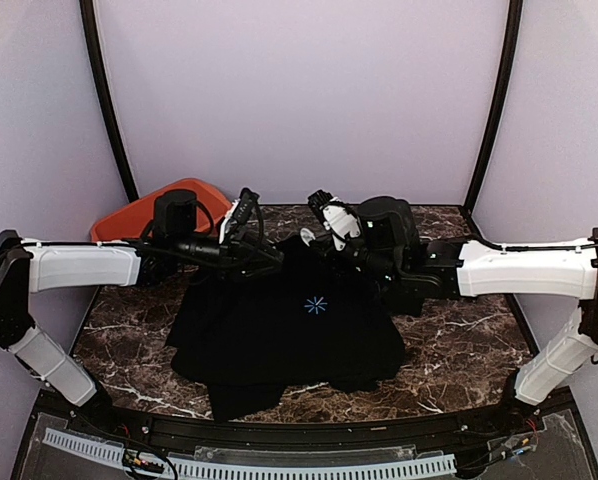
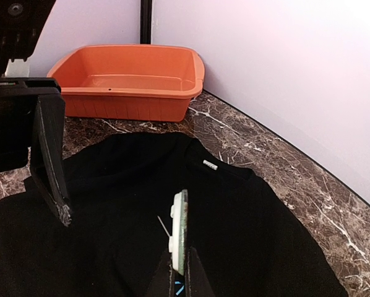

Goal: Pin the brooch onto the clothing
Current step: Pick up the flattened clothing from the center of the board.

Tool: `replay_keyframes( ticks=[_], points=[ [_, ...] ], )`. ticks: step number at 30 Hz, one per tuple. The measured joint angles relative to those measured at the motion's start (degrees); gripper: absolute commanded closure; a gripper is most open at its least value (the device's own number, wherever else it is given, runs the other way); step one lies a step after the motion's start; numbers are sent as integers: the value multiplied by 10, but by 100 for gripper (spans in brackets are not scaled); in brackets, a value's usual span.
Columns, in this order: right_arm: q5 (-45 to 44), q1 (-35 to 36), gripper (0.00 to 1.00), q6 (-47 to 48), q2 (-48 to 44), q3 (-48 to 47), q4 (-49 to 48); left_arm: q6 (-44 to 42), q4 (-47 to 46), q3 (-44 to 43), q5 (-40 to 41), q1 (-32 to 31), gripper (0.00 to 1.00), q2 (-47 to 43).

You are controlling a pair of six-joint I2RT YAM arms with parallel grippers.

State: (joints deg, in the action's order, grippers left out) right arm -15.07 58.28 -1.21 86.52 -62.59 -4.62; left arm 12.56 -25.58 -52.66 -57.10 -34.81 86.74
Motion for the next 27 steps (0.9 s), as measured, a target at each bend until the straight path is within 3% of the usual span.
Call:
replay_keyframes(
  ticks=[6, 13, 20, 27],
  points=[
    [10, -5, 100, -28, 4, -25, 47, -20, 32, 2, 62, 10, 30, -23],
    [111, -63, 100, -174, 33, -99, 130, -66, 114, 1, 191, 39, 2, -49],
    [214, -116, 100, -265, 140, -227, 254, -121, 227, -25, 344, 78, 2, -44],
    [282, -125, 100, -290, 252, -360, 362, -186, 321, -85, 442, 81, 18, 30]
  ],
)
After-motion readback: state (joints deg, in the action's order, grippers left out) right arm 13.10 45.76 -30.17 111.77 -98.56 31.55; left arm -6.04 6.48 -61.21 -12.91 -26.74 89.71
